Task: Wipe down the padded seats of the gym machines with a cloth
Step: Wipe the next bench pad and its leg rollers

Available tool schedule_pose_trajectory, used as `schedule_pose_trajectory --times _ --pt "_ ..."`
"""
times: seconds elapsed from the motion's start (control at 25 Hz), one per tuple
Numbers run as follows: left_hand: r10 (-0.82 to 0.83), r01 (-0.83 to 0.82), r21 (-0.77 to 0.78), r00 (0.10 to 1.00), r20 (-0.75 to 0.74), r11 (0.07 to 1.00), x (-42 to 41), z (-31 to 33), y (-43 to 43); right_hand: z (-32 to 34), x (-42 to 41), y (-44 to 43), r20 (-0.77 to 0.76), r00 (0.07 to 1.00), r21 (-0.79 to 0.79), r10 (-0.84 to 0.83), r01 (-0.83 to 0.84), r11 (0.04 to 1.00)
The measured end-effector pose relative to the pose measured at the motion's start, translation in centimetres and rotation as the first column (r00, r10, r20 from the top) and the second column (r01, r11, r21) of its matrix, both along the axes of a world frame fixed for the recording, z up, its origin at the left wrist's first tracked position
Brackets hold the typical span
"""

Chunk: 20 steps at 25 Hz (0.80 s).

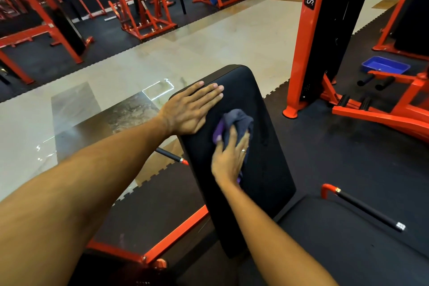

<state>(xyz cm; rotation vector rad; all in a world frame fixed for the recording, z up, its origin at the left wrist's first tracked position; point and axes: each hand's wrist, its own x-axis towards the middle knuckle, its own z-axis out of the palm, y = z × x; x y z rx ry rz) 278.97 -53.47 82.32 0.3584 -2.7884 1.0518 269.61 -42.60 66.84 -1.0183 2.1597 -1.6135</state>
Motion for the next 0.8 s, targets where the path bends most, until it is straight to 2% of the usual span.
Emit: schedule_pose_trajectory --times 0.04,0.12,0.16,0.24,0.32,0.4,0.48,0.56,0.64,0.8 --pt "0.002 -0.002 0.000 1.000 -0.001 1.000 0.0 0.0 0.1 1.1 -1.5 -0.8 0.135 0.989 0.039 -0.064 0.060 0.997" --pt "0.012 -0.012 0.002 1.000 -0.002 1.000 0.1 0.0 0.1 3.5 -3.6 -2.6 0.405 0.902 0.116 -0.152 0.114 0.987" --pt "0.009 -0.009 0.011 1.000 -0.001 1.000 0.1 -0.1 0.0 4.5 -3.6 -3.1 0.468 0.866 0.139 -0.174 0.122 0.983" --pt "-0.002 0.002 0.020 1.000 -0.007 1.000 0.2 -0.2 0.0 5.5 -1.0 -2.7 0.428 0.891 0.098 -0.151 0.120 0.988" --pt "-0.017 0.017 0.013 1.000 -0.026 1.000 0.1 -0.2 -0.1 4.6 3.2 -0.8 0.276 0.960 -0.003 -0.038 0.040 0.999" --pt "-0.028 0.029 0.016 0.998 -0.048 0.999 0.1 -0.2 -0.3 2.5 5.3 1.3 0.095 0.990 0.001 0.100 -0.101 0.995" --pt "-0.022 0.022 0.014 0.999 -0.042 1.000 0.0 -0.4 -0.2 1.2 3.9 1.3 0.003 0.987 0.022 0.160 -0.160 0.987" --pt "-0.018 0.018 -0.002 0.999 -0.030 1.000 -0.1 -0.3 0.0 1.1 1.4 0.4 0.046 0.991 0.034 0.129 -0.131 0.991" --pt "-0.011 0.011 -0.006 1.000 -0.024 1.000 -0.1 -0.2 -0.1 2.1 -1.3 -1.0 0.164 0.986 0.087 -0.011 -0.003 0.996" --pt "0.016 -0.016 -0.022 1.000 0.013 1.000 -0.3 0.2 0.0 4.7 -5.3 -3.2 0.485 0.855 0.188 -0.185 0.104 0.977"
